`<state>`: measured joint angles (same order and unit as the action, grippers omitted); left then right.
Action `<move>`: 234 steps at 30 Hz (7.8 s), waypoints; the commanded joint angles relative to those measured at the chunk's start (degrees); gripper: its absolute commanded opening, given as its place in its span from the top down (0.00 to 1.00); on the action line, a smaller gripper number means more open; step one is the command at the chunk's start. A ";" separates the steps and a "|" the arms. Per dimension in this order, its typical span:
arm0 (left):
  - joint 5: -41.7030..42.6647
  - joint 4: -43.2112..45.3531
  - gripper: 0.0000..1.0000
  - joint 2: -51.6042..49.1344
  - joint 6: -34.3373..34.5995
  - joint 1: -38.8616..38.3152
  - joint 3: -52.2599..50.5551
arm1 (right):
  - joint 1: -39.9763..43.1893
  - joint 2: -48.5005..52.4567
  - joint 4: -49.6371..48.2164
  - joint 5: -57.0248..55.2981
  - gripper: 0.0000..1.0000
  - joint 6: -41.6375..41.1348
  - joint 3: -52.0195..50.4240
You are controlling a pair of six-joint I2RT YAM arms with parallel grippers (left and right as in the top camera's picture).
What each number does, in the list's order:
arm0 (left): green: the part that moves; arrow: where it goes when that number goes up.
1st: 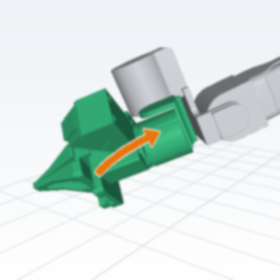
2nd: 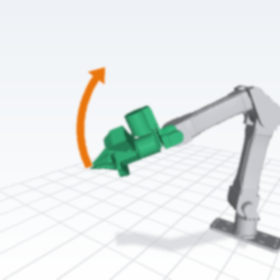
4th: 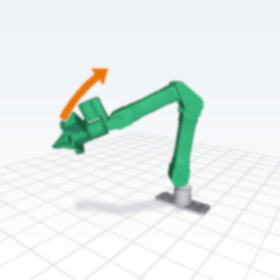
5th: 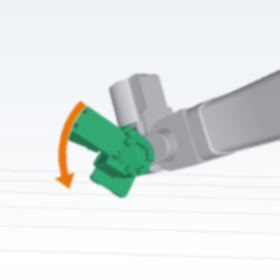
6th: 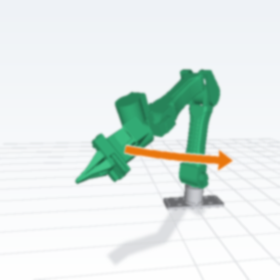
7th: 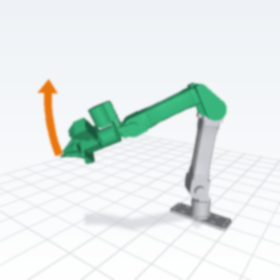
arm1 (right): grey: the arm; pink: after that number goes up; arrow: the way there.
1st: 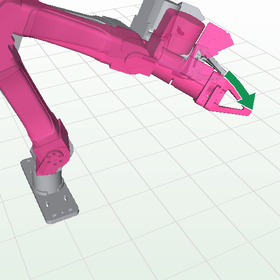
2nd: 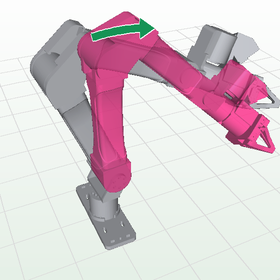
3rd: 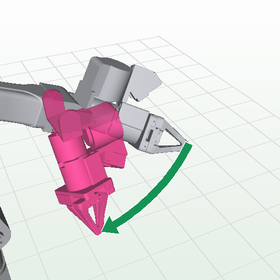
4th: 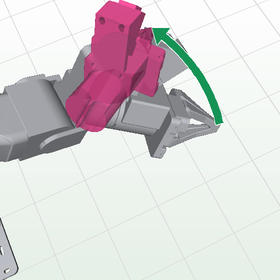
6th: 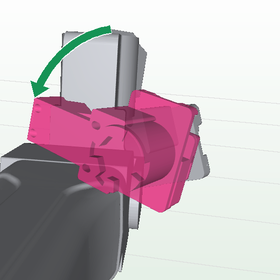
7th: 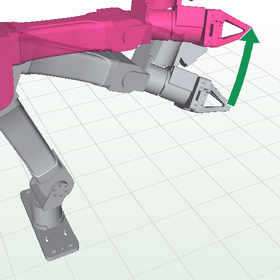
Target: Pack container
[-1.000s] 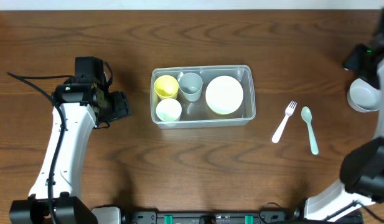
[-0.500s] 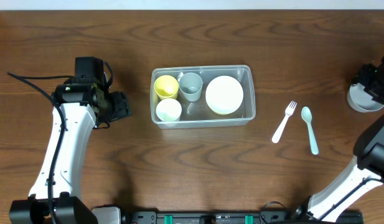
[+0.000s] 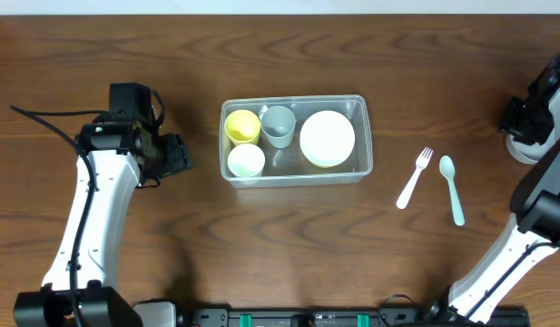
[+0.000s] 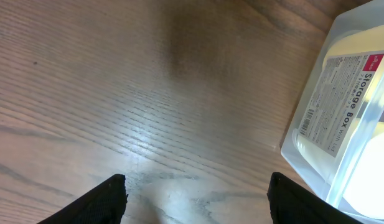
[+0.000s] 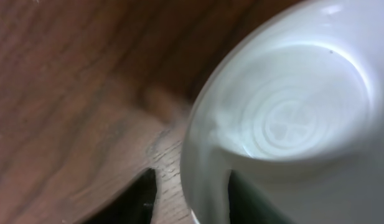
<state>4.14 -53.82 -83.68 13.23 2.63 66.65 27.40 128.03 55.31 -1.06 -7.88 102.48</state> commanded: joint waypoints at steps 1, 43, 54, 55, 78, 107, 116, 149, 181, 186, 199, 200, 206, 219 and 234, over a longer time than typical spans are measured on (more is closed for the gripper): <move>-0.07 -0.35 0.27 -0.13 -0.76 0.35 1.25 | -0.35 0.61 -0.31 -0.85 0.77 0.22 -0.17; -0.07 -0.35 0.27 -0.13 -0.76 0.35 1.25 | -56.22 -24.46 10.56 2.36 0.99 10.25 0.79; -0.09 -0.57 0.27 -0.13 -0.79 0.35 1.25 | -62.14 -16.50 12.22 1.55 0.99 8.24 0.76; -0.09 -0.59 0.27 -0.13 -0.79 0.35 1.25 | -62.05 -16.04 12.35 1.29 0.99 8.09 0.76; -0.09 -0.83 0.27 -0.13 -0.79 0.35 1.25 | -59.58 -14.78 10.84 -3.69 0.57 7.50 0.76; -0.26 -0.79 0.27 -0.13 -0.79 0.35 1.25 | -61.55 -14.75 11.65 0.24 0.95 8.13 -6.93; -0.26 -0.83 0.27 -0.13 -0.79 0.35 1.25 | -61.55 -14.78 9.70 0.00 0.99 8.17 -7.72; -0.28 -0.79 0.27 -0.13 -0.76 0.35 1.25 | -53.94 -18.21 9.90 -1.99 0.65 16.65 -4.15; -0.26 -1.20 0.27 -0.13 -0.79 0.35 1.25 | -56.98 -15.89 8.70 1.92 0.83 21.24 -7.26; -0.28 -1.22 0.27 -0.13 -0.76 0.35 1.25 | -56.98 -15.89 8.81 1.92 0.88 21.24 -7.26; -0.28 -1.20 0.27 -0.13 -0.79 0.35 1.25 | -56.94 -14.84 8.66 1.68 0.87 21.27 -7.54; -0.26 -1.20 0.27 -0.13 -0.79 0.35 1.25 | -56.94 -14.80 8.61 1.68 0.88 21.29 -7.54; -0.28 -1.25 0.27 -0.13 -0.76 0.35 1.25 | -56.92 -14.64 8.52 0.98 0.87 21.31 -7.67; -0.26 -1.22 0.27 -0.13 -0.79 0.35 1.25 | -56.94 -14.64 7.39 -2.03 0.99 21.68 -7.65; -0.26 -1.22 0.27 -0.13 -0.79 0.35 1.25 | -57.05 -18.47 8.96 -7.93 0.99 23.37 -2.29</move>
<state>4.12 -54.92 -83.68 13.23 2.63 66.65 -29.78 112.40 63.81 -6.11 14.24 97.71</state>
